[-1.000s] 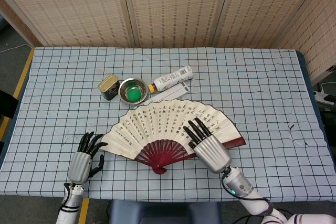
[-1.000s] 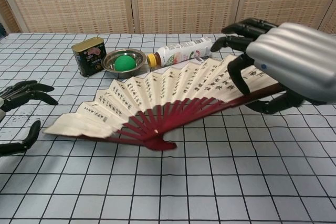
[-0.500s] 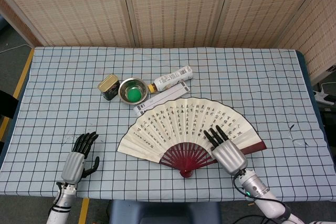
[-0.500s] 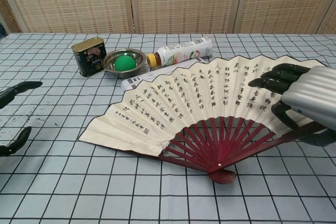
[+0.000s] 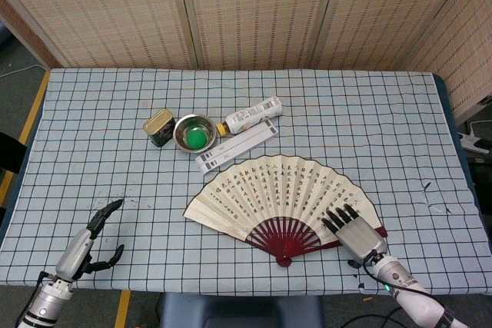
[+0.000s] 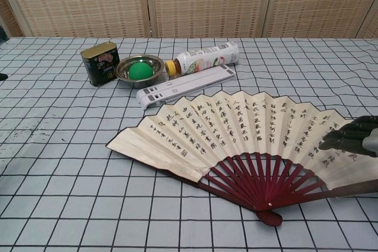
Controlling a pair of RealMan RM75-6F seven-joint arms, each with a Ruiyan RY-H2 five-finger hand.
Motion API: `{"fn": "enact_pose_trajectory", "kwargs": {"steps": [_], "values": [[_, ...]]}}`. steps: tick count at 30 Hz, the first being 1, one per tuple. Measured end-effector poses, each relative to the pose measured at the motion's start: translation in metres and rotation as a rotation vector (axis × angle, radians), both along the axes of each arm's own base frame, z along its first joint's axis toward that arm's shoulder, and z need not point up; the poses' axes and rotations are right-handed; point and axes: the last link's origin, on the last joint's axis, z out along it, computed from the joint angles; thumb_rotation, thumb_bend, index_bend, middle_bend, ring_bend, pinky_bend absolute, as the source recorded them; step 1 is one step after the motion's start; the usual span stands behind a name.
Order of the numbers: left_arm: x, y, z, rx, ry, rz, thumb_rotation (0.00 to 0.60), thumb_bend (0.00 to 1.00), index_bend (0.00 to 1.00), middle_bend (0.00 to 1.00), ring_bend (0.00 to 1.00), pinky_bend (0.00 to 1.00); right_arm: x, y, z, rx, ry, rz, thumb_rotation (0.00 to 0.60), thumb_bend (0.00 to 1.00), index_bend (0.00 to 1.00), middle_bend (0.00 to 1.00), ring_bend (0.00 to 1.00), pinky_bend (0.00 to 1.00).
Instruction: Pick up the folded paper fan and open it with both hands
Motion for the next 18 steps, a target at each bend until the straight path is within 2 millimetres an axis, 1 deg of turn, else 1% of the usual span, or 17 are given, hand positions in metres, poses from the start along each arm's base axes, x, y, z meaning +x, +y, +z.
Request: {"fn": "enact_pose_trajectory", "kwargs": {"steps": [3,6,9,10,13,16,18], "values": [[-0.004,0.000,0.007,0.049,0.094,-0.009,0.600,0.44,0.00,0.00,0.00,0.01,0.002,0.002,0.015,-0.088,-0.055,0.014,0.501,0.09,0.00,0.00,0.00,0.00],[-0.011,0.001,0.016,0.123,0.245,-0.013,0.600,0.44,0.00,0.00,0.00,0.01,-0.002,0.008,0.037,-0.233,-0.119,0.023,0.501,0.09,0.00,0.00,0.00,0.00],[-0.018,0.004,0.026,0.215,0.417,-0.002,0.600,0.44,0.00,0.00,0.00,0.01,-0.015,0.018,0.065,-0.414,-0.201,0.007,0.500,0.09,0.00,0.00,0.00,0.00],[-0.021,0.005,0.031,0.253,0.480,0.007,0.600,0.44,0.00,0.00,0.00,0.01,-0.021,0.024,0.077,-0.486,-0.239,-0.003,0.501,0.09,0.00,0.00,0.00,0.00],[-0.027,0.009,0.041,0.345,0.609,0.030,0.600,0.44,0.00,0.00,0.00,0.01,-0.041,0.038,0.101,-0.619,-0.322,-0.026,0.501,0.10,0.00,0.00,0.00,0.00],[-0.032,0.012,0.044,0.405,0.685,0.045,0.600,0.45,0.00,0.00,0.00,0.01,-0.058,0.049,0.115,-0.671,-0.363,-0.037,0.501,0.09,0.00,0.00,0.00,0.00],[-0.033,0.011,0.043,0.415,0.706,0.048,0.600,0.45,0.00,0.00,0.00,0.01,-0.065,0.052,0.119,-0.680,-0.363,-0.032,0.502,0.10,0.00,0.00,0.00,0.00]]}}
